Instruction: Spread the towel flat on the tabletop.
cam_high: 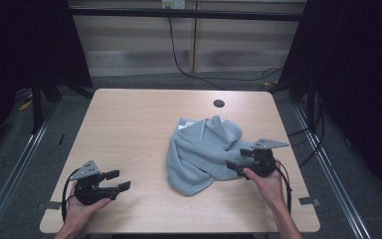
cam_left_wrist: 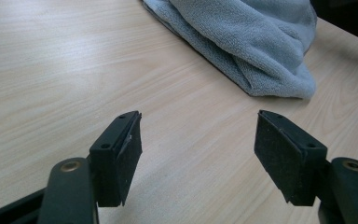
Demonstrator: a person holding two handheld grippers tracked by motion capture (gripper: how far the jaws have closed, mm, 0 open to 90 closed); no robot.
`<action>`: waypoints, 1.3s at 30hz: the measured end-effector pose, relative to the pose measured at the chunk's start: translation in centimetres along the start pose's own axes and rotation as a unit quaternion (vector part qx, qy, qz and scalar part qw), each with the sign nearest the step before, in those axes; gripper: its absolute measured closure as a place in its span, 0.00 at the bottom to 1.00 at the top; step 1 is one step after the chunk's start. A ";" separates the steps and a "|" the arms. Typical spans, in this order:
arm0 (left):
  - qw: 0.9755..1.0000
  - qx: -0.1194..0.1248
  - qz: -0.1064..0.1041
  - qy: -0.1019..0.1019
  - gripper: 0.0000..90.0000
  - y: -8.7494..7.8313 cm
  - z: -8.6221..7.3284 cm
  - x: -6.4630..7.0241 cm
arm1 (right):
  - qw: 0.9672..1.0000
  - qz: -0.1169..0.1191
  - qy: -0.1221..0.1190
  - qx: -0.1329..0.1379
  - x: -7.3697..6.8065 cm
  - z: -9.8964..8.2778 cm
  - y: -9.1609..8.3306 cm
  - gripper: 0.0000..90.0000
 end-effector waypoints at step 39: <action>1.000 0.022 0.002 -0.016 0.36 -0.7 0.4 -0.5 | 0.985 0.098 -0.090 -0.106 -7.3 -1.5 7.9 0.89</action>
Point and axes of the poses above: each handheld gripper's, and its own axes: y roughly forward along the jaws, z roughly out of its top, x roughly to its right, the point moved 5 cm from there along y, roughly forward along the jaws, and after that the axes turned 8 degrees about -x, right-handed, at the moved point
